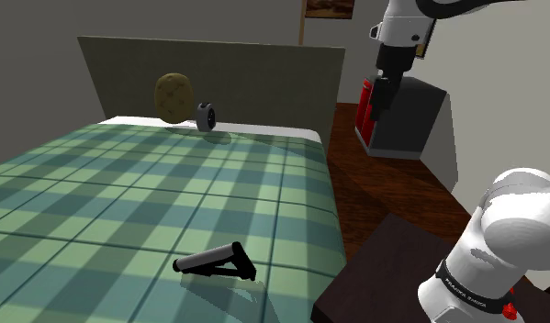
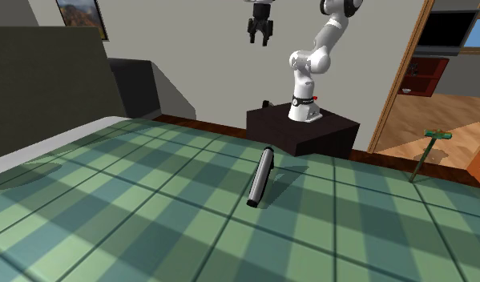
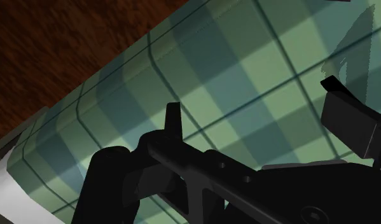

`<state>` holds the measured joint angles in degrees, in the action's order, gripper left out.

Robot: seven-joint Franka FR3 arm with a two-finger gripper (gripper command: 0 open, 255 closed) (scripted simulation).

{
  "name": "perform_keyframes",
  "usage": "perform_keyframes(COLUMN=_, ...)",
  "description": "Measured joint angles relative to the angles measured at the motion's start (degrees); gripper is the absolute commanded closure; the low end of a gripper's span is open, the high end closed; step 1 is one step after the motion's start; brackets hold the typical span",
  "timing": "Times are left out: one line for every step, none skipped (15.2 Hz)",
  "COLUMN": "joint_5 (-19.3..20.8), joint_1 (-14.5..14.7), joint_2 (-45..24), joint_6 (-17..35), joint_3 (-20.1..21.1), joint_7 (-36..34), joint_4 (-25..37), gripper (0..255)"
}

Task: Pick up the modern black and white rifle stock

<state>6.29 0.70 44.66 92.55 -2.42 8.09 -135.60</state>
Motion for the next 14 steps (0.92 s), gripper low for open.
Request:
perform_keyframes(joint_5=0.0, joint_1=0.0, joint_2=0.0, joint_6=0.0, joint_3=0.0, joint_7=0.0, joint_4=0.0, gripper=0)
perform_keyframes(joint_5=-0.2, joint_1=0.2, joint_2=-0.9, joint_6=0.4, joint_3=0.3, joint_7=-0.3, joint_4=0.2, gripper=0)
perform_keyframes(joint_5=-0.5, joint_1=0.5, joint_2=-2.2, joint_6=1.1, joint_3=0.8, joint_7=-0.6, joint_4=0.2, gripper=0)
perform_keyframes(joint_5=-0.7, joint_1=0.9, joint_2=-3.9, joint_6=1.3, joint_3=1.2, joint_7=-0.8, joint_4=1.0, gripper=0)
perform_keyframes(joint_5=-1.1, joint_1=1.2, joint_2=-6.0, joint_6=1.9, joint_3=1.7, joint_7=-1.2, joint_4=1.8, gripper=0)
perform_keyframes(joint_5=-1.3, joint_1=1.6, joint_2=-7.5, joint_6=3.0, joint_3=2.2, joint_7=-1.6, joint_4=1.5, gripper=0)
perform_keyframes(joint_5=-1.8, joint_1=2.1, joint_2=-9.6, joint_6=3.7, joint_3=3.1, joint_7=-2.4, joint_4=2.1, gripper=0)
perform_keyframes(joint_5=-2.1, joint_1=2.5, joint_2=-11.6, joint_6=4.2, joint_3=3.7, joint_7=-2.8, joint_4=2.9, gripper=0)
perform_keyframes(joint_5=-2.4, joint_1=2.9, joint_2=-13.4, joint_6=4.9, joint_3=4.3, joint_7=-3.2, joint_4=3.3, gripper=0)
perform_keyframes(joint_5=-2.7, joint_1=3.3, joint_2=-15.6, joint_6=5.7, joint_3=4.9, joint_7=-3.7, joint_4=3.9, gripper=0)
perform_keyframes(joint_5=-3.0, joint_1=3.7, joint_2=-18.1, joint_6=6.2, joint_3=5.6, joint_7=-4.2, joint_4=5.2, gripper=0)
perform_keyframes(joint_5=-3.2, joint_1=4.1, joint_2=-20.1, joint_6=6.3, joint_3=6.1, joint_7=-4.6, joint_4=6.4, gripper=0)
perform_keyframes(joint_5=-3.4, joint_1=4.4, joint_2=-22.3, joint_6=7.0, joint_3=6.7, joint_7=-5.0, joint_4=7.1, gripper=0)
perform_keyframes(joint_5=-3.7, joint_1=4.9, joint_2=-24.1, joint_6=7.6, joint_3=7.4, joint_7=-5.7, joint_4=7.6, gripper=0)
